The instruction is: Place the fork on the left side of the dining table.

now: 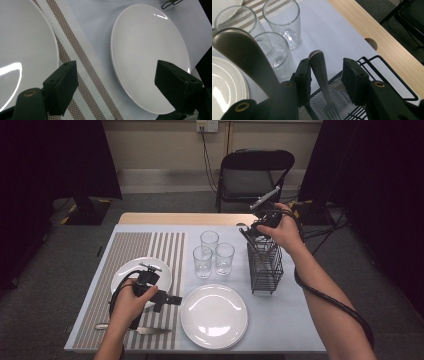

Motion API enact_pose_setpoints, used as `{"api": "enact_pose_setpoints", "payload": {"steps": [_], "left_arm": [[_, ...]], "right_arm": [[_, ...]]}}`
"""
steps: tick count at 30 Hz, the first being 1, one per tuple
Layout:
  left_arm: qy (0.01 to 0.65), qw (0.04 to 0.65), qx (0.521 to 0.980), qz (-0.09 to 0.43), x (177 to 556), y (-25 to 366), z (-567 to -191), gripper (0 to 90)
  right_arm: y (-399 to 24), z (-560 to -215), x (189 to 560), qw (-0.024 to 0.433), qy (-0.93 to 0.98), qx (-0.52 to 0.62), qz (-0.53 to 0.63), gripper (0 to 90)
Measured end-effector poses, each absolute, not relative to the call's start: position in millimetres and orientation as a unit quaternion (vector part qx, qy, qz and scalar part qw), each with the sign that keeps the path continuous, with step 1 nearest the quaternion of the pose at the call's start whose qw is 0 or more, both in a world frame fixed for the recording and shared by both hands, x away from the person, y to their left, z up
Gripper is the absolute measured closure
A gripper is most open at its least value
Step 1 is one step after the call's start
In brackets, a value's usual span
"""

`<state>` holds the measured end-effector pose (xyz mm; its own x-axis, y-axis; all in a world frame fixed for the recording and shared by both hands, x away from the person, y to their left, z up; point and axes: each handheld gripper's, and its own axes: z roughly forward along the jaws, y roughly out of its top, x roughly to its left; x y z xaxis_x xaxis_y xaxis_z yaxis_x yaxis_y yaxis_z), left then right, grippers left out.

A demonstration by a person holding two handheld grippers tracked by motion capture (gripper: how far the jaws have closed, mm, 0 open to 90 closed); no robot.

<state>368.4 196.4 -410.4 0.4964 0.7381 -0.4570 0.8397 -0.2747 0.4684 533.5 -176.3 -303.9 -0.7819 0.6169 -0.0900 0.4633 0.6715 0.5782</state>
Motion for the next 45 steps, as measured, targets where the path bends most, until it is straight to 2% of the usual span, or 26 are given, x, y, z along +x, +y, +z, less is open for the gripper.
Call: {"api": "enact_pose_setpoints", "payload": {"steps": [26,37,45], "left_arm": [[0.499,0.339,0.794,-0.075,368,197,-411,18.8],[0.502,0.341,0.791,-0.073,368,198,-410,18.8],[0.503,0.34,0.791,-0.074,368,198,-410,18.8]], "right_arm": [[-177,-318,534,0.138,0.907,0.301,0.262,65.4],[-176,-317,534,0.142,0.908,0.297,0.258,76.7],[-176,-316,533,0.14,0.909,0.294,0.261,74.7]]}}
